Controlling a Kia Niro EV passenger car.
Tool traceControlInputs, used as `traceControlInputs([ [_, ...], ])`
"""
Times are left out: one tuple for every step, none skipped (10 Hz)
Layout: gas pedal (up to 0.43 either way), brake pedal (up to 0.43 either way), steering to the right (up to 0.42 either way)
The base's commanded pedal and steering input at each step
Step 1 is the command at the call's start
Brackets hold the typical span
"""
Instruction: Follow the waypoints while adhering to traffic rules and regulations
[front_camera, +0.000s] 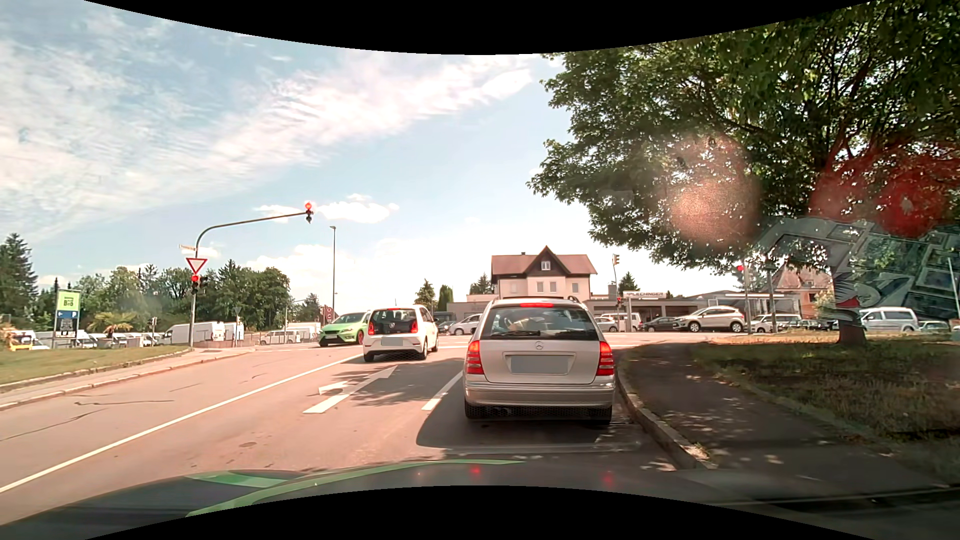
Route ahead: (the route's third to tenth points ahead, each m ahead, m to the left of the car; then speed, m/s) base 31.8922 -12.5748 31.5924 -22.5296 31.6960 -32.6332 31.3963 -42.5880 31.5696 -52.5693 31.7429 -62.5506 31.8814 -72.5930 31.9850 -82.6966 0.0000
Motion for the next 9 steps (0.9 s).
traceControlInputs([
  [0.000,0.287,0.081],
  [0.000,0.287,0.081],
  [0.000,0.287,0.081],
  [0.000,0.287,0.081],
  [0.000,0.287,0.081],
  [0.000,0.287,0.081],
  [0.000,0.287,0.081],
  [0.000,0.287,0.080],
  [0.000,0.287,0.081],
])
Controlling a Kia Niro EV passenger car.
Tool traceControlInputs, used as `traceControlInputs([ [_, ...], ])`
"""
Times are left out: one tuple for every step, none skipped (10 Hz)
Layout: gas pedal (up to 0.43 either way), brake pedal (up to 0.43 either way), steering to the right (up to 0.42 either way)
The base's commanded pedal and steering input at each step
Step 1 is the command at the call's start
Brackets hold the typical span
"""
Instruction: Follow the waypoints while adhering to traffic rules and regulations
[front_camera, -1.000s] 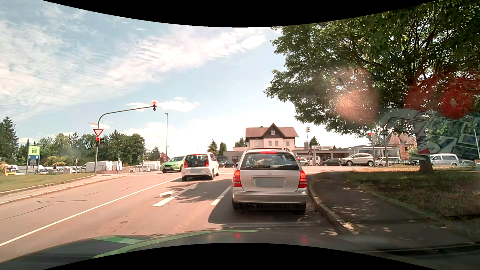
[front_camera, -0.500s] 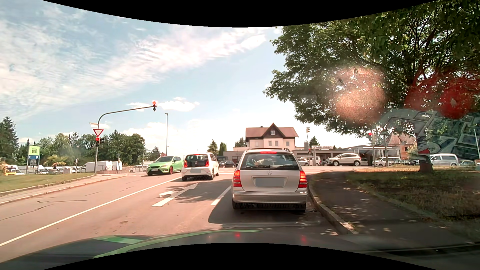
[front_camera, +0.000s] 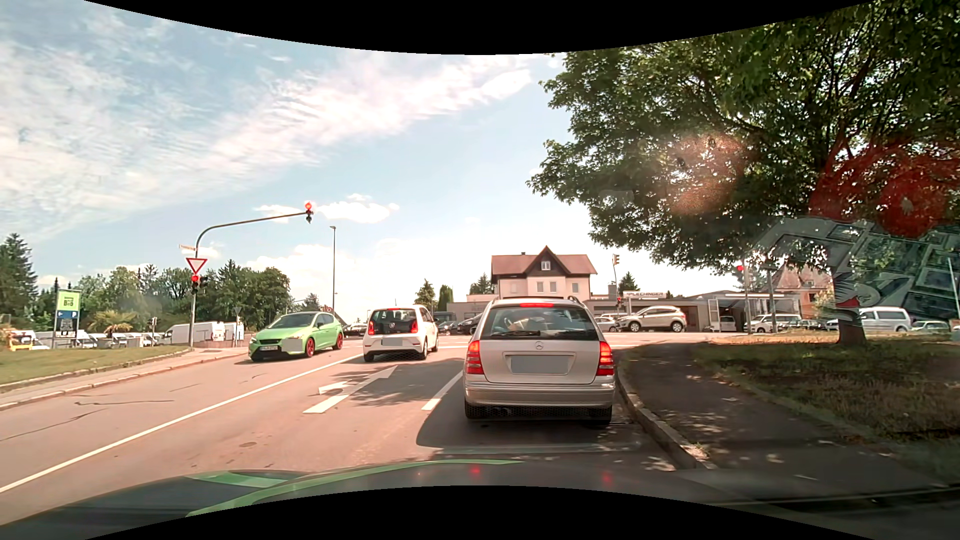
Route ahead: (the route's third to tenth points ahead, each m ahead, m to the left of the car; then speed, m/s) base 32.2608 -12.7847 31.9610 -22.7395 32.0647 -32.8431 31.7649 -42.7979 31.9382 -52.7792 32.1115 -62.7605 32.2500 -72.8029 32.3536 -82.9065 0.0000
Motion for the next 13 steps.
traceControlInputs([
  [0.000,0.287,0.080],
  [0.000,0.293,0.081],
  [0.000,0.287,0.080],
  [0.000,0.287,0.081],
  [0.000,0.287,0.081],
  [0.000,0.287,0.080],
  [0.000,0.287,0.080],
  [0.000,0.287,0.081],
  [0.000,0.293,0.080],
  [0.000,0.293,0.081],
  [0.000,0.287,0.081],
  [0.000,0.287,0.081],
  [0.000,0.293,0.081],
])
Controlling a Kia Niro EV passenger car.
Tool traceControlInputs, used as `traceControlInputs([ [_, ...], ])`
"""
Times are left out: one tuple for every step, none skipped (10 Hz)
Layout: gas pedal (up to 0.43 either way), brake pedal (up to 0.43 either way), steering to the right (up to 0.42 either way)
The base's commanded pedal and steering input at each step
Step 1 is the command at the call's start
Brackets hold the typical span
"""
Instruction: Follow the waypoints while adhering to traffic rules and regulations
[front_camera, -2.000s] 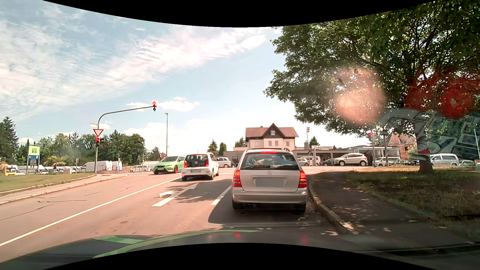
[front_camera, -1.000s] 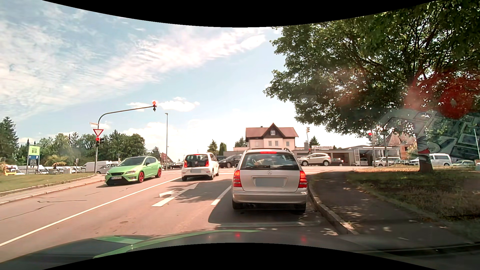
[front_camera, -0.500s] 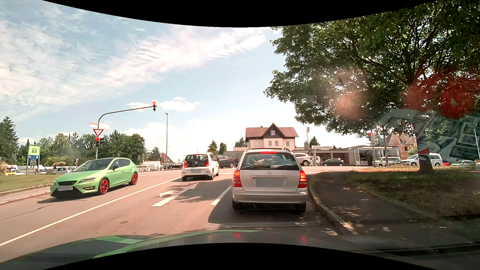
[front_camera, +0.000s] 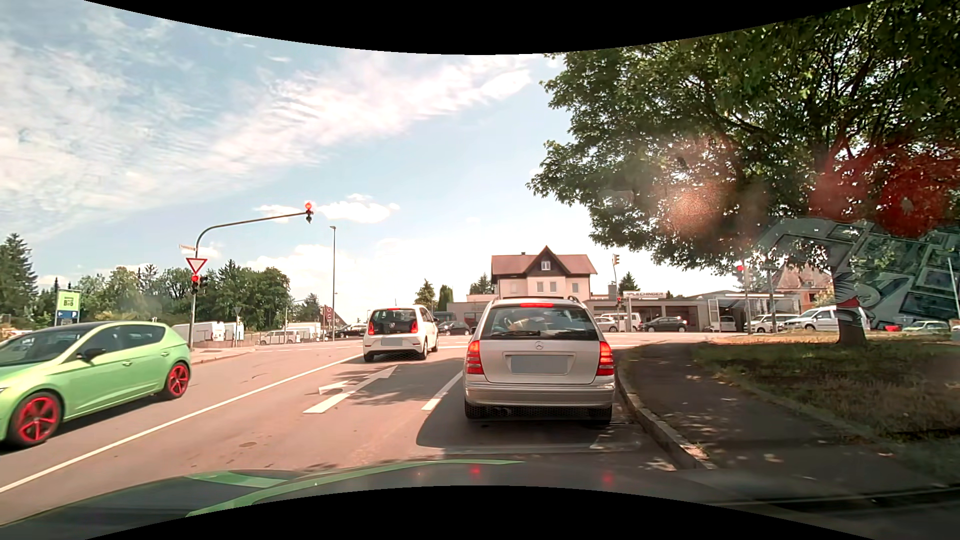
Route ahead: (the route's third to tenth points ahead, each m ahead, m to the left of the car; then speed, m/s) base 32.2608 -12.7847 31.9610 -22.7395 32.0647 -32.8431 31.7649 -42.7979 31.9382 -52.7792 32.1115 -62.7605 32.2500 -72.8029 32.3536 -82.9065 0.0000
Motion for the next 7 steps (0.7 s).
traceControlInputs([
  [0.000,0.293,0.081],
  [0.000,0.293,0.081],
  [0.000,0.287,0.080],
  [0.000,0.287,0.081],
  [0.000,0.287,0.080],
  [0.000,0.287,0.081],
  [0.000,0.287,0.081],
])
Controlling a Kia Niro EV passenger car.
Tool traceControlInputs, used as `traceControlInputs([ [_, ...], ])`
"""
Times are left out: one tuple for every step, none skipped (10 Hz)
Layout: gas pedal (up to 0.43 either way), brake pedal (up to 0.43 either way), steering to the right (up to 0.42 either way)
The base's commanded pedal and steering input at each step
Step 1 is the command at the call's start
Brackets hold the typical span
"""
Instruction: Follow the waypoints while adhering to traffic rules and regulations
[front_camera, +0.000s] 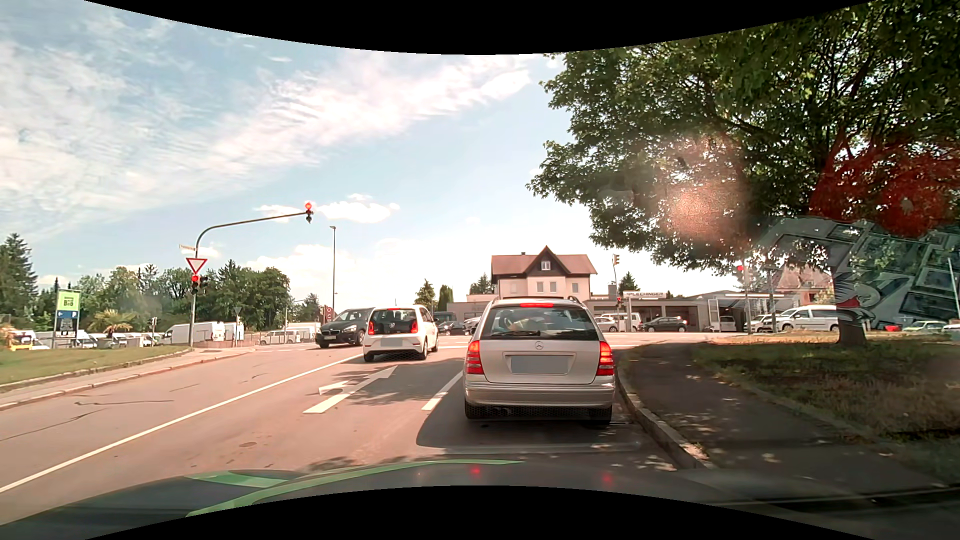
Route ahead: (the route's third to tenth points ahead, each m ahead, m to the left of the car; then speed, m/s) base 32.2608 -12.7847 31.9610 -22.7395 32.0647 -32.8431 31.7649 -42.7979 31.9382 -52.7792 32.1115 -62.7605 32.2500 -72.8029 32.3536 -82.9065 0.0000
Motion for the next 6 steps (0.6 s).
traceControlInputs([
  [0.000,0.287,0.081],
  [0.000,0.293,0.081],
  [0.000,0.287,0.081],
  [0.000,0.287,0.080],
  [0.000,0.287,0.081],
  [0.000,0.293,0.081],
])
